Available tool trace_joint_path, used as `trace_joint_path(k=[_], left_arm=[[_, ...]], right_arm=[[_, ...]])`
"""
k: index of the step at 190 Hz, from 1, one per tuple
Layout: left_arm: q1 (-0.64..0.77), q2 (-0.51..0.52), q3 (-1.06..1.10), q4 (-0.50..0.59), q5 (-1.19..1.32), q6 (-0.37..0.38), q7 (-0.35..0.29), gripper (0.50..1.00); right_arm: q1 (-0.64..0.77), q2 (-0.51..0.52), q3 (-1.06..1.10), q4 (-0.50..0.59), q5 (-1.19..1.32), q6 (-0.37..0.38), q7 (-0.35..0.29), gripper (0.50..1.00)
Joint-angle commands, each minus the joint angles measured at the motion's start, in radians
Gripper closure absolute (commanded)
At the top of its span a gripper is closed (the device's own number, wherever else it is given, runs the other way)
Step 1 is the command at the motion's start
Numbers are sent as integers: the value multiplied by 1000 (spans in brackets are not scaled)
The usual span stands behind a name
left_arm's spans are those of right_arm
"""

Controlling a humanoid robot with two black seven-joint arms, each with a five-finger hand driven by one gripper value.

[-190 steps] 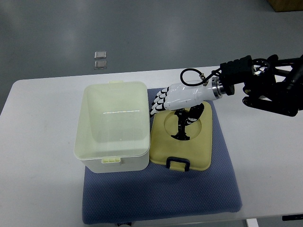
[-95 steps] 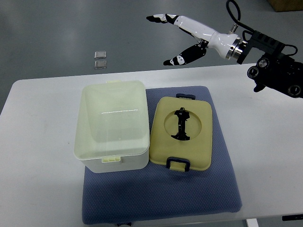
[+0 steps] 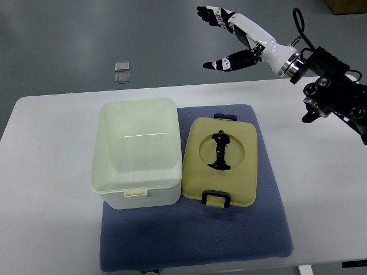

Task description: Open white storage box with right hand

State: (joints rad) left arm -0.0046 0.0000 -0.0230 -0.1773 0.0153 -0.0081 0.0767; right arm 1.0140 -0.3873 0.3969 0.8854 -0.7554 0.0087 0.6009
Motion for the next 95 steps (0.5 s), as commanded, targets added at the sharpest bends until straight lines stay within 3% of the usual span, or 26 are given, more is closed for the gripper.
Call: trace_joint_path(k=[1, 39, 95], left_arm=[[0, 0, 0, 1, 0, -1, 0, 500], [0, 0, 0, -1, 0, -1, 0, 500], [0, 0, 0, -1, 0, -1, 0, 500]], right_arm=[[-48, 33, 30, -79, 192, 39, -44, 583], [-126, 56, 46, -140, 570, 47, -99, 583], [-184, 57, 71, -155, 752, 33, -116, 581]])
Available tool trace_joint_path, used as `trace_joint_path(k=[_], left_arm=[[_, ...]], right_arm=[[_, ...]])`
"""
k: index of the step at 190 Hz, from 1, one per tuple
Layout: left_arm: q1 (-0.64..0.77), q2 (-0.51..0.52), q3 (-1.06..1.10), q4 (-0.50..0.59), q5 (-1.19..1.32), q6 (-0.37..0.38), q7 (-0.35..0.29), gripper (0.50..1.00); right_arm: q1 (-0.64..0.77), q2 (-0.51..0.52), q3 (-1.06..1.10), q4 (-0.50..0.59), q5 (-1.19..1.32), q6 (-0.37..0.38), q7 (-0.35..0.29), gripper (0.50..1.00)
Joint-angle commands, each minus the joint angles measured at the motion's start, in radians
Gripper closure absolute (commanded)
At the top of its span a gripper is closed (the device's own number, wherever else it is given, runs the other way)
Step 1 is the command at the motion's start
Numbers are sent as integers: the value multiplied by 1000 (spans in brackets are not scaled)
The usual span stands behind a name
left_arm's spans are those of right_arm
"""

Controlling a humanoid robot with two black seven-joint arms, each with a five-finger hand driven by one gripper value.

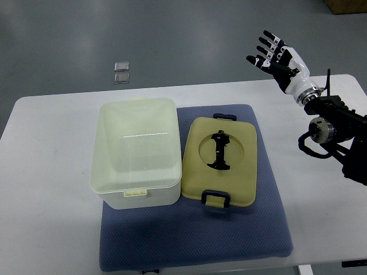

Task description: Open white storage box with right hand

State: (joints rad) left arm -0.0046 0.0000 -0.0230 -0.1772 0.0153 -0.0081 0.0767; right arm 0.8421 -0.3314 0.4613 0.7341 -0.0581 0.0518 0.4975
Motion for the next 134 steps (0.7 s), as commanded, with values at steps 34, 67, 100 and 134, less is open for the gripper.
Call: trace_joint_path(k=[34, 67, 100, 134], left_arm=[[0, 0, 0, -1, 0, 0, 0, 500], [0, 0, 0, -1, 0, 0, 0, 500], [0, 0, 0, 1, 0, 0, 0, 500], [0, 0, 0, -1, 0, 0, 0, 500]], right_arm=[[-20, 18, 11, -18, 63, -84, -2, 572], [-26, 38, 42, -19, 63, -127, 4, 572], [-35, 34, 51, -19, 55, -142, 4, 572], [-35, 32, 54, -21, 58, -151, -2, 572]])
